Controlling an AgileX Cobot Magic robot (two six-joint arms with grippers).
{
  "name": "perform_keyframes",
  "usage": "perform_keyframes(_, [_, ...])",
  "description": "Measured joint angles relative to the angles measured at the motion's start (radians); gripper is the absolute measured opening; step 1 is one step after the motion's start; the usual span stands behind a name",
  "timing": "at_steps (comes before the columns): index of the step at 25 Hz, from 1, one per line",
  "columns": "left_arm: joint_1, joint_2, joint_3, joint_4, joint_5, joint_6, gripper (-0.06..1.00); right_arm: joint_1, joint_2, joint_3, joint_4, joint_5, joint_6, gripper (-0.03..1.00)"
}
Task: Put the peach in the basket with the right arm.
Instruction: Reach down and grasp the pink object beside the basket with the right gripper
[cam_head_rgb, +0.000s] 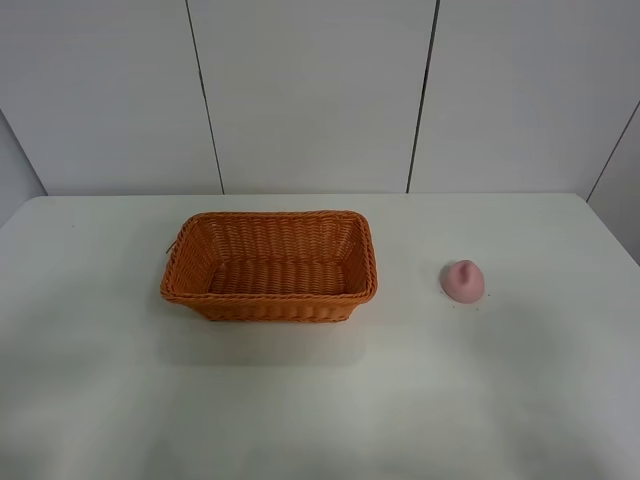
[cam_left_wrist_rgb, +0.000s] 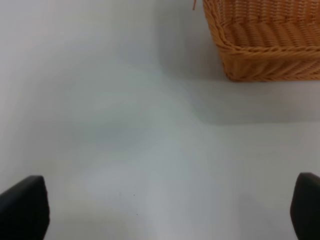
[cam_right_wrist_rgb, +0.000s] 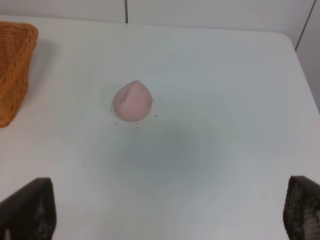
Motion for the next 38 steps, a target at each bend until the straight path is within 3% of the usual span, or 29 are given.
perform_keyframes(12, [0.0, 0.0, 0.0, 0.0, 0.0, 0.0, 0.99, 0.0, 0.073, -0.028, -0.006, -0.016, 0.0, 0.7])
perform_keyframes(24, [0.0, 0.0, 0.0, 0.0, 0.0, 0.0, 0.99, 0.0, 0.988, -0.331, 0.027, -0.161, 0.0, 0.7])
perform_keyframes(30, [0.0, 0.0, 0.0, 0.0, 0.0, 0.0, 0.99, 0.0, 1.447, -0.582, 0.042, -0.146, 0.0, 0.7])
perform_keyframes(38, [0.0, 0.0, 0.0, 0.0, 0.0, 0.0, 0.99, 0.003, 1.873, -0.919, 0.053, -0.071, 0.0, 0.7])
